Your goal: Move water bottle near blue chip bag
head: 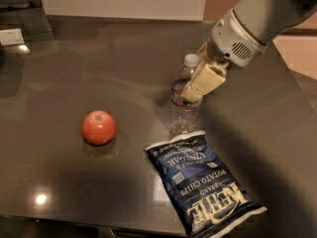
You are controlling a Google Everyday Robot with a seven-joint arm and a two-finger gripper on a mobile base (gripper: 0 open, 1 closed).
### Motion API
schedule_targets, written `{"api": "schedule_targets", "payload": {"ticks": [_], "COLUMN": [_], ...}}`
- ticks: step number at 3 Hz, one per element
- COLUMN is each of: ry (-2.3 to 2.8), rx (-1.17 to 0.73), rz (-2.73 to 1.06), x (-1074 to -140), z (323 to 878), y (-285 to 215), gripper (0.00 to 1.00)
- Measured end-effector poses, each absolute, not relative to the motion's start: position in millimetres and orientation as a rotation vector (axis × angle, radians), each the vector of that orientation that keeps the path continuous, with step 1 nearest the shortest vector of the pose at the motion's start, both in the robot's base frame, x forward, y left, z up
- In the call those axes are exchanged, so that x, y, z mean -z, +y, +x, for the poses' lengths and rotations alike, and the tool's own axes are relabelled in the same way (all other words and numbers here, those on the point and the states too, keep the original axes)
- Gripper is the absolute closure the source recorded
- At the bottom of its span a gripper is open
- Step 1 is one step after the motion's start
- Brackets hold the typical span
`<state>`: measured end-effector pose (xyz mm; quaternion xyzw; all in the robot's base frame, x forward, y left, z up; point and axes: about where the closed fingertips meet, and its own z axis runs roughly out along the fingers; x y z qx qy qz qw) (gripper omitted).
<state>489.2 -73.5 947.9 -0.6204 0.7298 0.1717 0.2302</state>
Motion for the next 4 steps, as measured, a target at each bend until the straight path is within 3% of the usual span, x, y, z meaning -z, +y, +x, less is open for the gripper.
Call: {"api": "schedule_targets", "payload": {"ticks": [3,4], "ry": [1.995,1.992], "rx": [-0.45,-0.448], "rz": [-1.713,-1.715], "x": [-944.8,-945.3], "z": [480.8,480.4], "y": [-71.8,-70.4], "gripper": [0.13,0.0]}}
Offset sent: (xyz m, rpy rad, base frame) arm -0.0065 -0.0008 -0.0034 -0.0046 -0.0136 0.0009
